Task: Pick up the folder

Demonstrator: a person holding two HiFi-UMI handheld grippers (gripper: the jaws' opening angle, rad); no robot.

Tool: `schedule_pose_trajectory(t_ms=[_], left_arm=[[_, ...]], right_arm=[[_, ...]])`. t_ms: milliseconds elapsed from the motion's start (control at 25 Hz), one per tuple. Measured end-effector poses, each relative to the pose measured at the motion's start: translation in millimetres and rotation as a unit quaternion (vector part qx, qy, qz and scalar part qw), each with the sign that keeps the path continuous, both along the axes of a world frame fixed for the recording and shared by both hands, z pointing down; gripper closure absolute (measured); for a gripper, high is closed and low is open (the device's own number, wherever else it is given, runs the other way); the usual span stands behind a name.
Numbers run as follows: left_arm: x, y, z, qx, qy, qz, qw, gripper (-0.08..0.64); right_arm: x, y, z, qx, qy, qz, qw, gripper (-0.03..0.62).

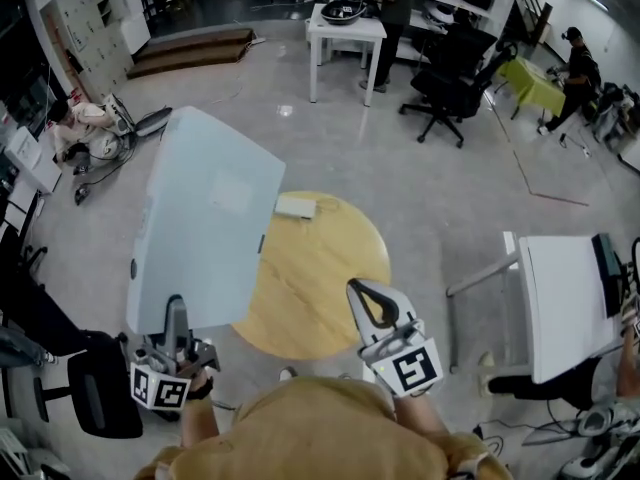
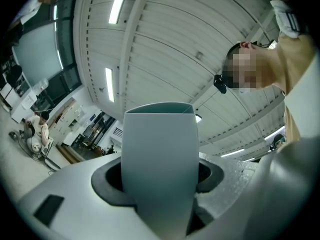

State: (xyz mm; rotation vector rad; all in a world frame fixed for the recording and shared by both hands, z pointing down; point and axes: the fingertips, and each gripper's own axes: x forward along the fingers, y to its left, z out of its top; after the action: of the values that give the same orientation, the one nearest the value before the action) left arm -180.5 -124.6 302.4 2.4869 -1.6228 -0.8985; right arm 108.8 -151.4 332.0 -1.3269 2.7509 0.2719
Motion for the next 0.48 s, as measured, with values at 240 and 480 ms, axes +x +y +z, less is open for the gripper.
schedule_pose_trajectory(t_ms=[240, 480], left_arm=[[5.6, 3.4, -7.7, 0.002, 0.016, 0.002, 0.9999, 0.282], [13.2, 8.2, -11.0, 0.008, 0.024, 0.001, 0.9997, 0.282]], right_arm=[[8.6, -7.8, -11.9, 0.019, -0.009, 0.009, 1.000, 0.595], [19.0, -11.2, -14.9, 0.028, -0.015, 0.010, 0.999, 0.595]])
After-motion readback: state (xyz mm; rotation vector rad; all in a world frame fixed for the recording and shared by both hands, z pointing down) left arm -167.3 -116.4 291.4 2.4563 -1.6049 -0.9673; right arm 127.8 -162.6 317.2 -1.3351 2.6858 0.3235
